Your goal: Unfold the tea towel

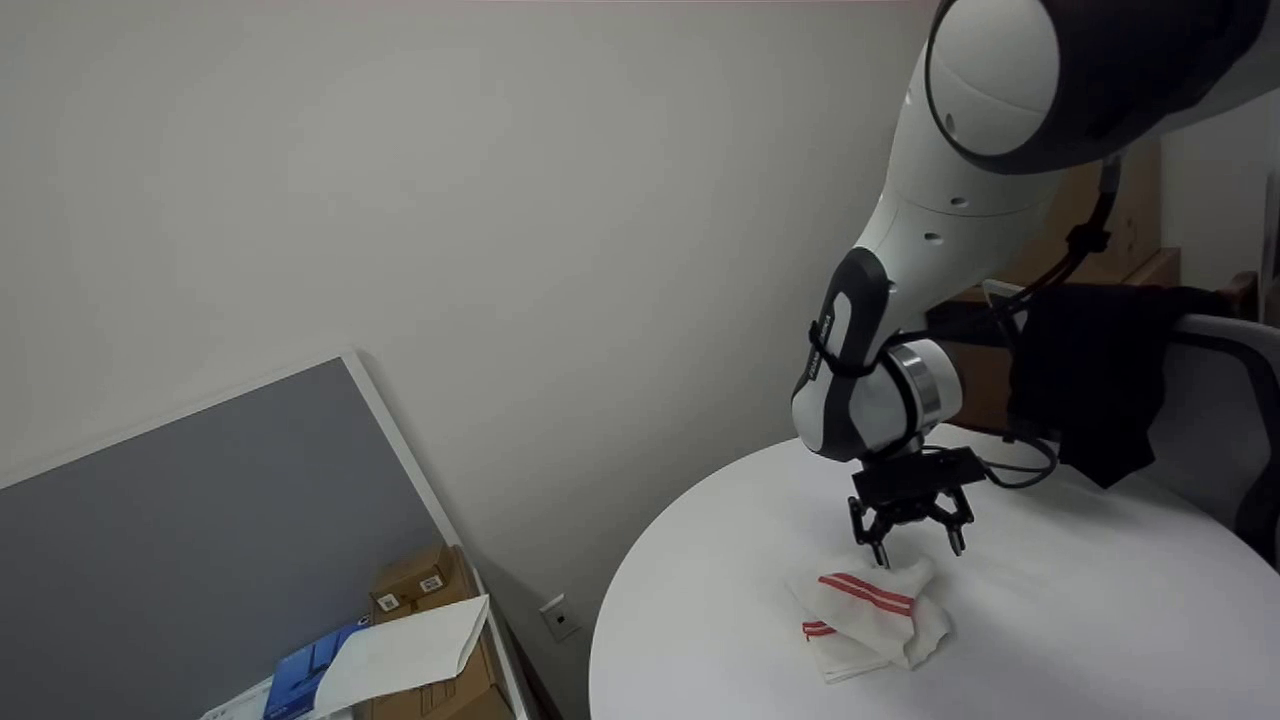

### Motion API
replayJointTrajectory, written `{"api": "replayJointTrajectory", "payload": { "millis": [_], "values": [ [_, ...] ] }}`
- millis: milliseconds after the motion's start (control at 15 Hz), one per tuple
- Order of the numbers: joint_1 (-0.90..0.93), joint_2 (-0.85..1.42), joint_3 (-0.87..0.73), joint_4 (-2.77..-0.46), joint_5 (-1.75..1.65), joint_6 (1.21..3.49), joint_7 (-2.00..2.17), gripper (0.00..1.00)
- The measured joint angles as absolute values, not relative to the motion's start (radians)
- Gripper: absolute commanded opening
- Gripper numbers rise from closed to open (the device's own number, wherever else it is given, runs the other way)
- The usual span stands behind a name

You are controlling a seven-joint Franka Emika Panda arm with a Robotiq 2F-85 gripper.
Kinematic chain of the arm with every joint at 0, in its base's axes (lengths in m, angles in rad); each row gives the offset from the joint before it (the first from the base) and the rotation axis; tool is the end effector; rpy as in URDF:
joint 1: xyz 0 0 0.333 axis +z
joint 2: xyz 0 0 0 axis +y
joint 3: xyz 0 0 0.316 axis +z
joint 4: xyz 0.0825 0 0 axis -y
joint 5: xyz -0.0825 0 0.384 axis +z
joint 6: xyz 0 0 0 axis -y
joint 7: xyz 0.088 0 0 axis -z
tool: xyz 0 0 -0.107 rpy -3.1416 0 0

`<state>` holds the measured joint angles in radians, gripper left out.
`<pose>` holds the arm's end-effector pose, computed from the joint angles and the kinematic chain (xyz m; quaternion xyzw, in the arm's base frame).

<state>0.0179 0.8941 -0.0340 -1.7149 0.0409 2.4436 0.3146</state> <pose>0.6333 -0.0094 0.0579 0.9811 -0.1753 -0.0810 0.0141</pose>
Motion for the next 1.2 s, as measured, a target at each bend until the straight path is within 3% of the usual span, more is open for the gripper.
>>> {"api": "replayJointTrajectory", "payload": {
  "millis": [600,800,1200],
  "values": [
    [0.030,0.909,-0.019,-1.714,0.045,2.457,0.315,0.10],
    [0.029,0.909,-0.021,-1.714,0.049,2.462,0.315,0.03],
    [0.023,0.894,-0.023,-1.715,0.059,2.491,0.314,0.09]
  ]
}}
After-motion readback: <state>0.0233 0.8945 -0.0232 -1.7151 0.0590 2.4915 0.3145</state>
